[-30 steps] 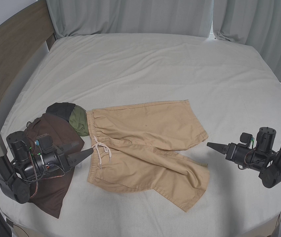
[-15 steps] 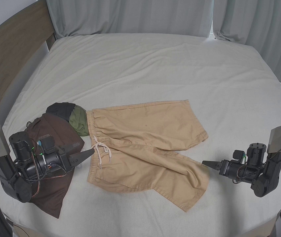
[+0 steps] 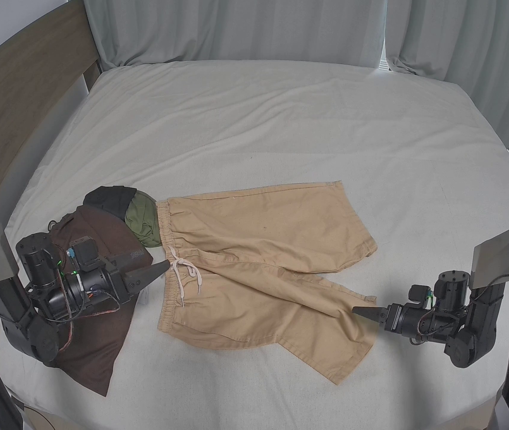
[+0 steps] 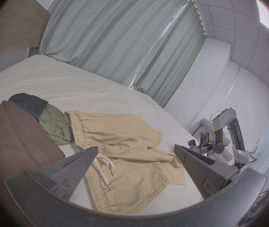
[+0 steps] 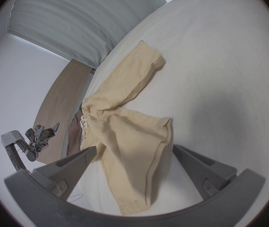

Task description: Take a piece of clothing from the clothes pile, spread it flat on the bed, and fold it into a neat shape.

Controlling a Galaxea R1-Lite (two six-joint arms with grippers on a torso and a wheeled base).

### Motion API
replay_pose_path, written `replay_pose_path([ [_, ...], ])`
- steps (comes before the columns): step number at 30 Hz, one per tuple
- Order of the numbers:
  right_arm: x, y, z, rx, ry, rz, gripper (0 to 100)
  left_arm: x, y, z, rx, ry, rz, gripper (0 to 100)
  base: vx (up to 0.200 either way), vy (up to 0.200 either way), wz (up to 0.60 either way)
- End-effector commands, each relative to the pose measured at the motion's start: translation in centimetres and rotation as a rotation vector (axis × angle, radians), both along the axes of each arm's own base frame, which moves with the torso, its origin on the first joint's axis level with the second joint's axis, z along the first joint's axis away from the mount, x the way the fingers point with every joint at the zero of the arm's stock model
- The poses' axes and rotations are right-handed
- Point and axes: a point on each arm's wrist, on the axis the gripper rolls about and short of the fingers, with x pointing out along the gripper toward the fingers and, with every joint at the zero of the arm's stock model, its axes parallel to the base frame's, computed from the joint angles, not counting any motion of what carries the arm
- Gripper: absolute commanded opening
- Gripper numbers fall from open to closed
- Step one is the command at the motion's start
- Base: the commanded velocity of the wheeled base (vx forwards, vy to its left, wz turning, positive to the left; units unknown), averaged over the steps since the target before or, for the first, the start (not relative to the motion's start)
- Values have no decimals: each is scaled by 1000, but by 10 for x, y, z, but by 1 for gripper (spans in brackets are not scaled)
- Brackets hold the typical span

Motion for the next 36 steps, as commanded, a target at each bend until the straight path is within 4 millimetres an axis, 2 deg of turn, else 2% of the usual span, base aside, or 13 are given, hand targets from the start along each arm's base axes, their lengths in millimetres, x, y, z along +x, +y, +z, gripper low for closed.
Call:
replay_pose_path([
  [1,-3,10,-5,16,31,26,100,1,0,1,-1,-4,1,100,0,0,0],
  [7,5,15,1,43,8,18,100,2,0,0,-1,-1,3,100,0,0,0],
  [10,17,12,4,46,-39,-17,100,1,-1,-1,0,2,0,100,0,0,0],
  [19,14,10,20,86,-42,-44,100,2,-1,-4,0,12,0,100,0,0,0],
  [33,14,10,19,83,-43,-51,100,2,-1,-4,0,12,-2,100,0,0,0],
  [34,13,9,18,76,-40,-51,0,2,-1,-4,1,12,0,100,0,0,0],
  [36,13,9,16,67,-42,-49,0,2,-1,-4,1,12,0,100,0,0,0],
])
